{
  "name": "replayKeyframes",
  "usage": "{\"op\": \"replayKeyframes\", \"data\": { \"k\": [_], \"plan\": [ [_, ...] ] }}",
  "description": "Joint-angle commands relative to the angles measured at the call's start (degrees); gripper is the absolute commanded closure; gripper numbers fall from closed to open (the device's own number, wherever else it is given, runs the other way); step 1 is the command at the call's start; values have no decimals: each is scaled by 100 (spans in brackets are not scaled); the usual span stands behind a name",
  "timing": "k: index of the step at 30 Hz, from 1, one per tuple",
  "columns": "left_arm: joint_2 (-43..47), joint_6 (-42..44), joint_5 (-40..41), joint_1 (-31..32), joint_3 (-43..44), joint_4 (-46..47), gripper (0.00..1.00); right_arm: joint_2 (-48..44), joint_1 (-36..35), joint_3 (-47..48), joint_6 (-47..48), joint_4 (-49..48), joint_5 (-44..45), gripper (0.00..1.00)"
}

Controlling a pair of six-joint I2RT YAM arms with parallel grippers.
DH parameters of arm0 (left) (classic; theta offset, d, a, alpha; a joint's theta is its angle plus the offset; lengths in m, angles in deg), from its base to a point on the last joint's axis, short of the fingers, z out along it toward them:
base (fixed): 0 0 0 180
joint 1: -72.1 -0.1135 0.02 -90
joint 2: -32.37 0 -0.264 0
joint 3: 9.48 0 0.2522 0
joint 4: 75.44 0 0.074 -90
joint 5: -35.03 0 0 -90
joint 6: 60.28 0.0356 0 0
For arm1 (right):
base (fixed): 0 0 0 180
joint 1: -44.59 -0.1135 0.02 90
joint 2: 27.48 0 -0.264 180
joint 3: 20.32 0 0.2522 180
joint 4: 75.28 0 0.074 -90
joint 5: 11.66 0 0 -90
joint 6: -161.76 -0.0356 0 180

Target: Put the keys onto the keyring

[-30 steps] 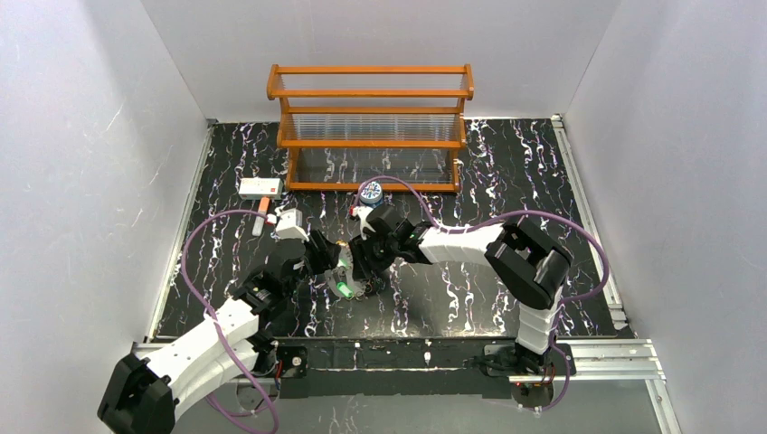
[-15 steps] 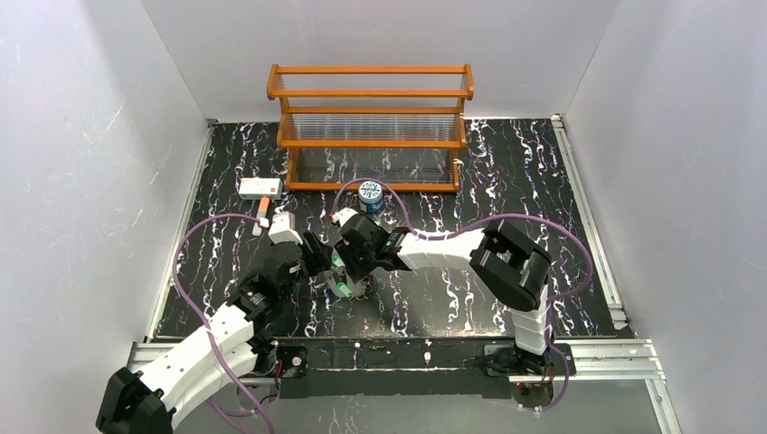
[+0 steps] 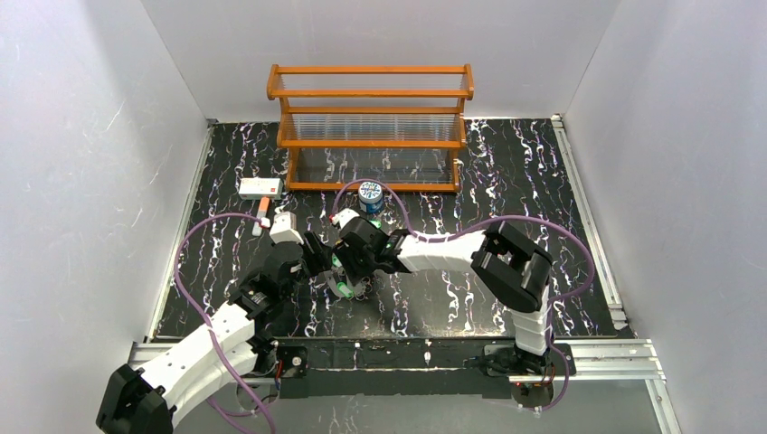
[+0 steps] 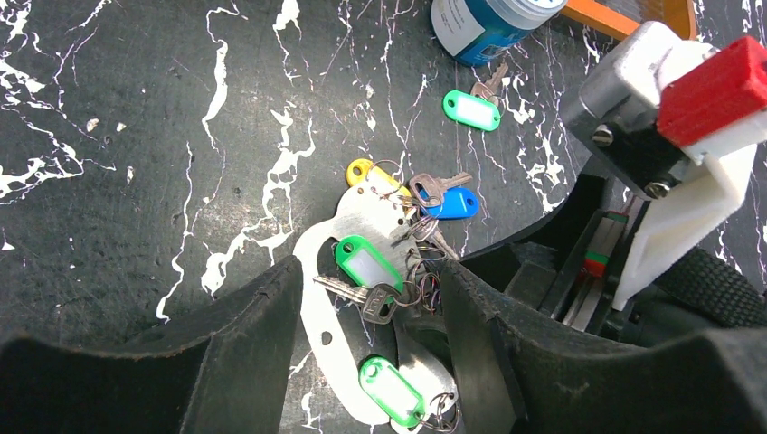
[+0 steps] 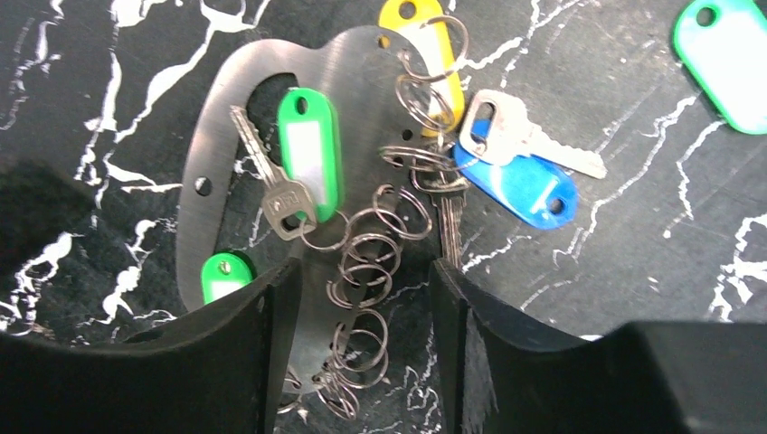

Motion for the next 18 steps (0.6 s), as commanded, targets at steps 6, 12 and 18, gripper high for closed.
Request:
{"op": "replayKeyframes", "data": {
  "k": [6, 12, 18],
  "plan": [
    [-72, 58, 92, -22, 53, 94, 44, -299, -57, -339, -3, 541, 294, 42],
    [-100, 58, 73, -26, 35, 120, 43, -189, -82, -473, -192, 359, -211, 53],
    [-100, 65, 64, -27, 28, 109, 43, -58, -84, -478, -351, 292, -490, 57]
  ]
}}
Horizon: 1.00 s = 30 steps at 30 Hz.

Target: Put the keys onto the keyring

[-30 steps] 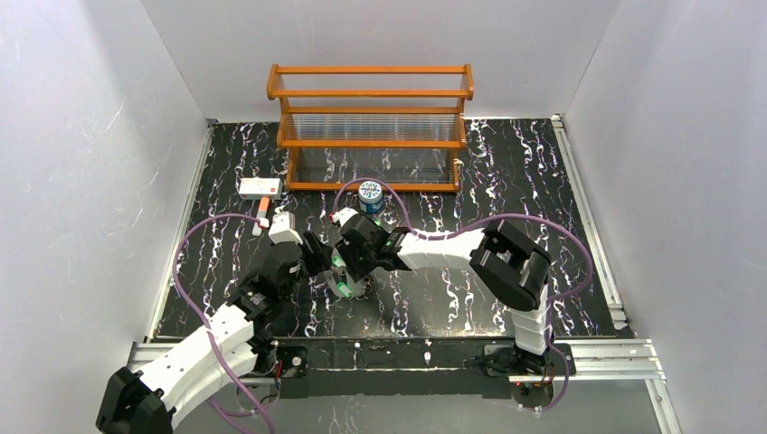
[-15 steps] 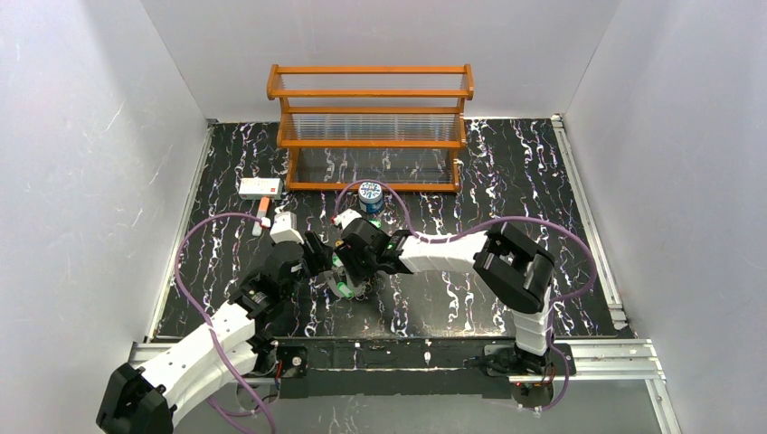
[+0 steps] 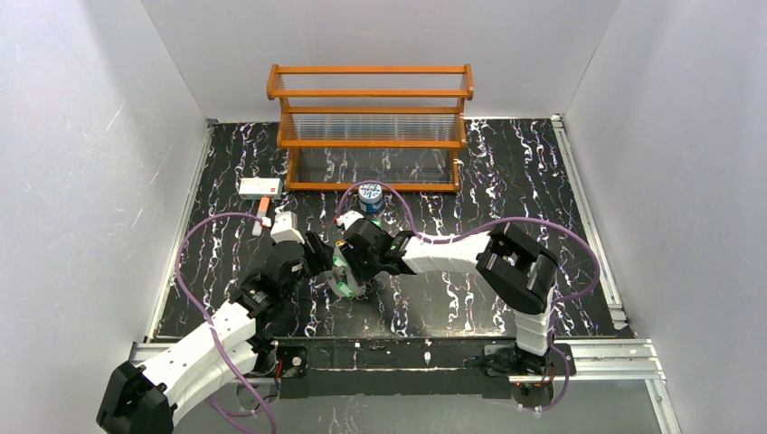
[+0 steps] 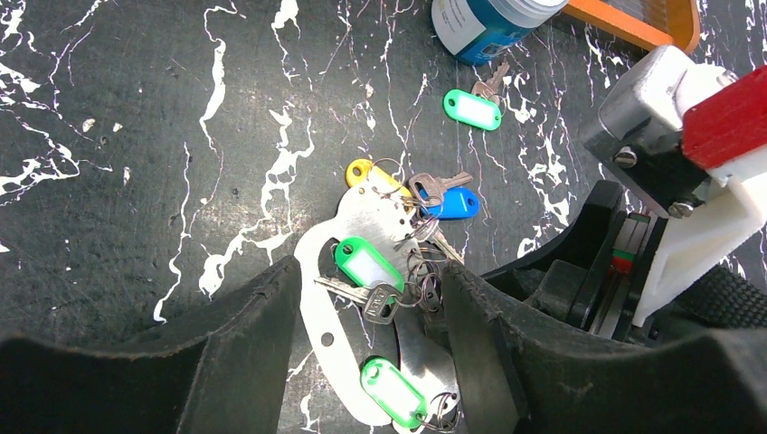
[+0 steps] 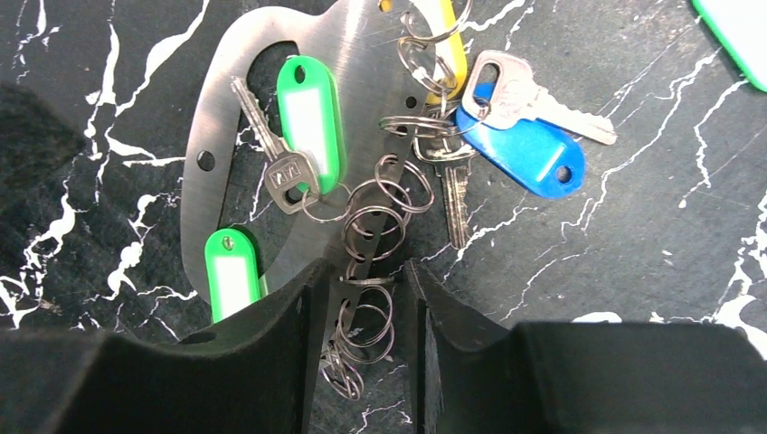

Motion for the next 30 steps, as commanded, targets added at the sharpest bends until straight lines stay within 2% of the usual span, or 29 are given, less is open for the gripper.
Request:
{"op": "replayKeyframes", "data": {
  "k": [1, 9, 13, 17, 19, 22, 25, 28, 30],
  "plan": [
    [9, 59, 73, -27, 26, 33, 43, 152, -63, -189, -242, 298, -412, 57],
    [-20, 38, 51, -27, 24, 87, 43, 252, -57, -192, -279, 110, -811, 51],
    [4, 65, 63, -27, 26, 41, 43, 149, -51, -245, -289, 92, -744, 65],
    [44, 60, 70, -27, -8, 28, 43, -95, -25, -340, -263, 9, -776, 66],
    [57, 51, 54, -27, -25, 38, 43, -204, 9, -409, -238, -75, -815, 64],
    [37, 51, 46, -27, -35, 59, 43, -298, 93, -516, -261, -233, -1081, 51],
    [20, 49, 31, -27, -27, 64, 43, -309, 268, -706, -347, -545, -1580, 43],
    [5, 60, 1, -27, -27, 76, 43, -283, 548, -887, -546, -900, -2233, 39],
    [3, 69, -6, -27, -18, 61, 43, -338, 640, -951, -628, -941, -2283, 38]
  ]
}}
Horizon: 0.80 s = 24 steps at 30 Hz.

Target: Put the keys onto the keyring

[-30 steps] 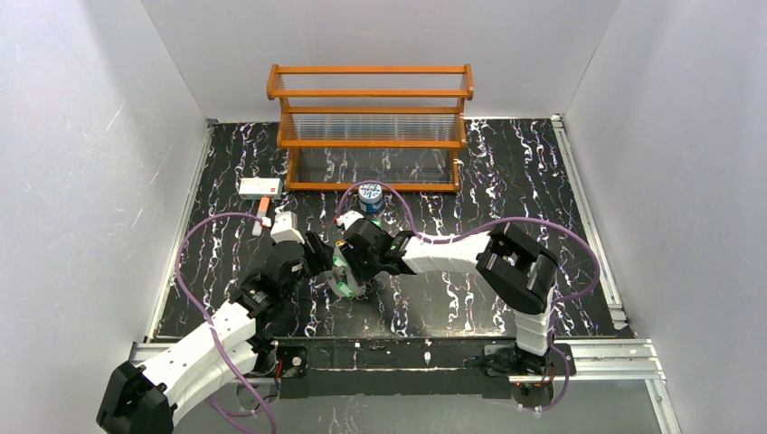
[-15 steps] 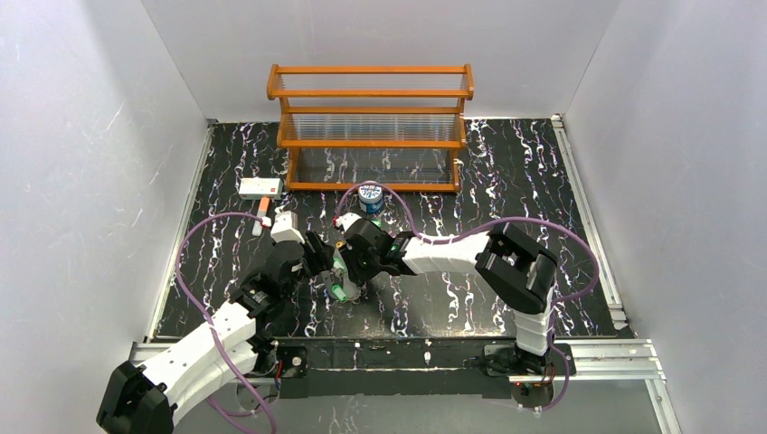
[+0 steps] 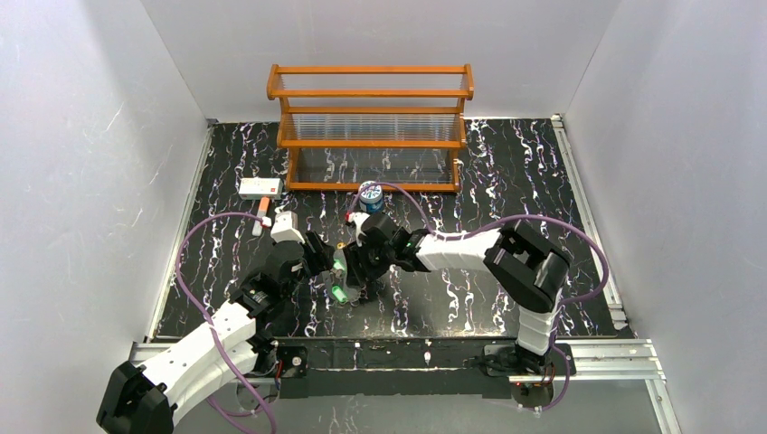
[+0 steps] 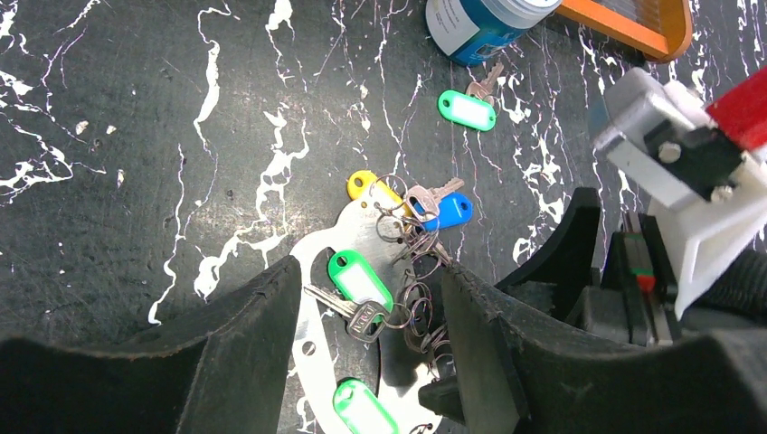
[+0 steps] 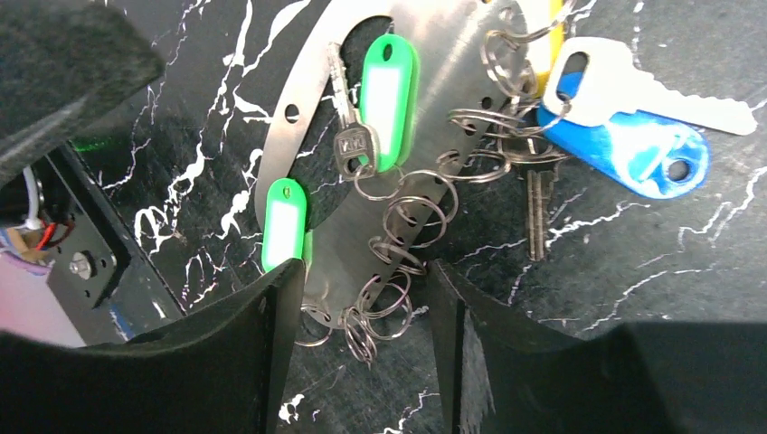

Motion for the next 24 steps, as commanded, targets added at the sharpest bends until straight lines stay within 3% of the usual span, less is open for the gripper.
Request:
{"op": "replayKeyframes", "data": {
  "k": [1, 8, 24],
  "plan": [
    [7, 78, 38, -27, -9, -6, 43, -121, 259, -282, -235, 42, -411, 37],
    [16, 91, 44, -27, -18, -50, 43, -370, 250, -166, -82, 650, 178, 34],
    [-44, 91, -4, -27, -51, 3, 43, 49, 110, 173, -142, 671, -169, 47]
  ]
}}
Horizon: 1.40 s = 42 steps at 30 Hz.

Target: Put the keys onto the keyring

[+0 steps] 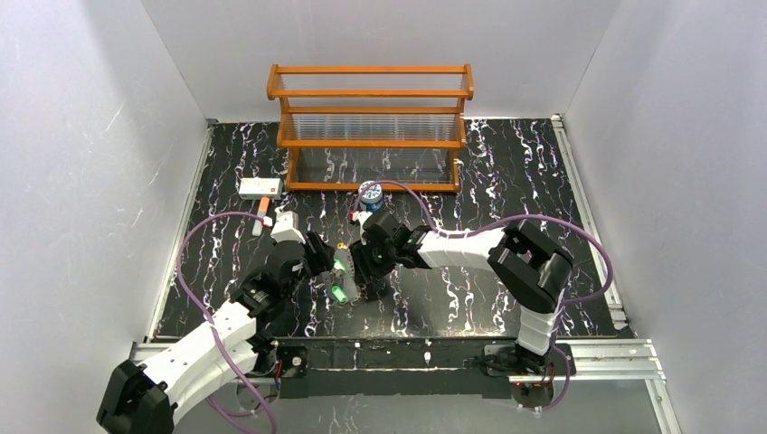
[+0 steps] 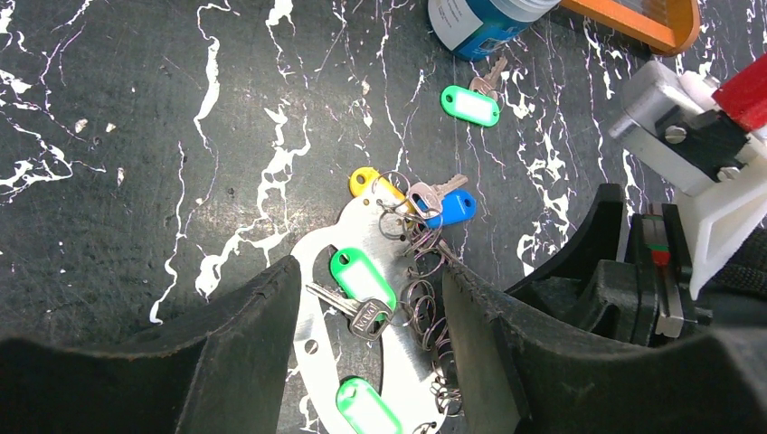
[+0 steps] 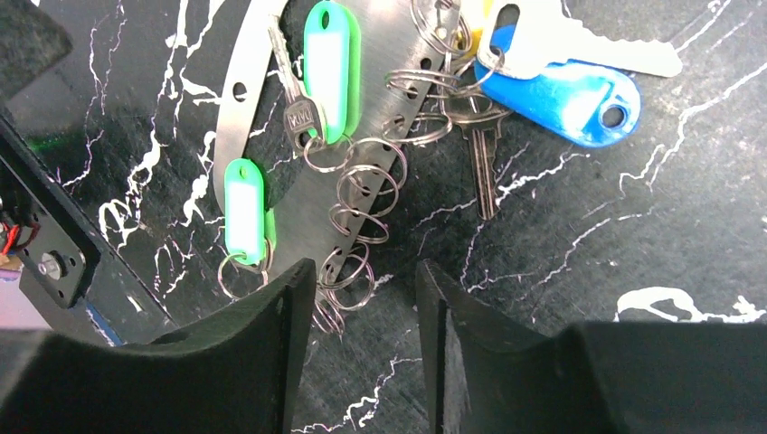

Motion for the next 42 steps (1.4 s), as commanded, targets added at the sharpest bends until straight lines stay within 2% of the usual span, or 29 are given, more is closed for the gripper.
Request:
{"op": "replayKeyframes", "data": {
  "k": [1, 6, 19, 29, 36, 42],
  "plan": [
    [3, 49, 20, -25, -51, 13, 43, 186, -49, 180, -60, 140, -209, 49],
    [-22, 30, 16, -26, -90, 82, 43, 251, -69, 257, -109, 93, -317, 57],
    [-122, 13, -94, -26, -101, 137, 43, 695, -133, 678, -56, 280, 102, 51],
    [-110, 2, -81, -26, -112, 162, 43, 930, -275, 844, 184, 495, 457, 58],
    [-122, 16, -101, -27, -98, 158, 43, 1231, -613, 1149, 567, 889, 1519, 51],
    [-35, 35, -51, -27, -101, 72, 42, 1257, -704, 1236, 711, 1048, 2067, 61]
  ]
}}
